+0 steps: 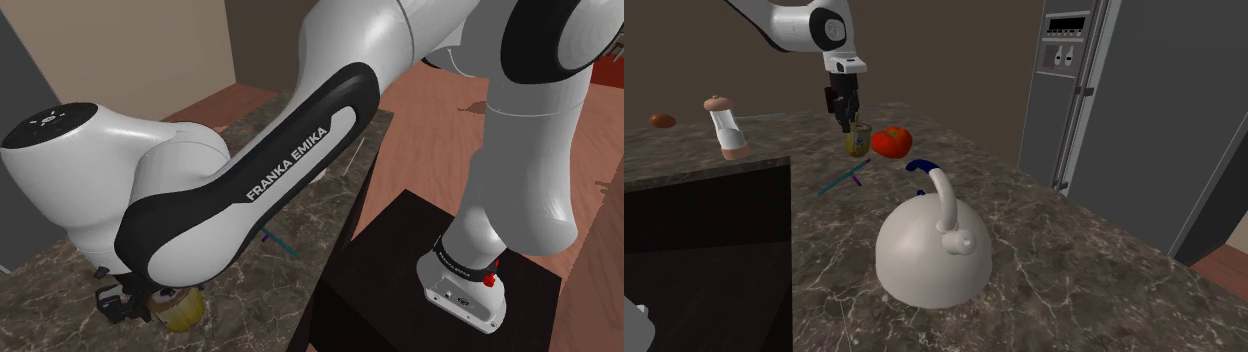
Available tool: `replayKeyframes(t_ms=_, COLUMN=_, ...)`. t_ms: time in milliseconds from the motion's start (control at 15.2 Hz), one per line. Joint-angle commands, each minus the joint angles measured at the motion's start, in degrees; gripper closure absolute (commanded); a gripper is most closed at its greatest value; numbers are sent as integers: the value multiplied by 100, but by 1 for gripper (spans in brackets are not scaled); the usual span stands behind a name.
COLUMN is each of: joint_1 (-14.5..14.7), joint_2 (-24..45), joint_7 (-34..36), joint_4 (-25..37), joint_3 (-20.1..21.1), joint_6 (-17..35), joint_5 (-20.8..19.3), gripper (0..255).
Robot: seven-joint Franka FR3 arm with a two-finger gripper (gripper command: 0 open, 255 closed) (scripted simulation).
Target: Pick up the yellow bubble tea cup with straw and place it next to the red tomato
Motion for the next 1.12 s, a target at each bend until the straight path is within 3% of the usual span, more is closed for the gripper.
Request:
replayKeyframes(t_ms=0, joint_1=0, joint_2=0, joint_7=0, joint_4=1, joint_3=-1, joint_6=1, joint_5=-1, gripper=0)
replayKeyframes(t_ms=264, joint_1=0, joint_2=0, joint_7=0, joint_4=1, joint_3=0, joint_6=1, joint_5=-1, gripper=0)
replayKeyframes(t_ms=528, joint_1=-64, joint_2=-310, joint_7=-128, joint_4=341, joint_3=88, joint_6=-610, joint_5=199, gripper=0)
replayKeyframes(t_ms=1056, joint_1=-64, joint_2=-310, joint_7=-128, joint_4=341, joint_3=88, joint_6=-610, joint_5=199, gripper=0)
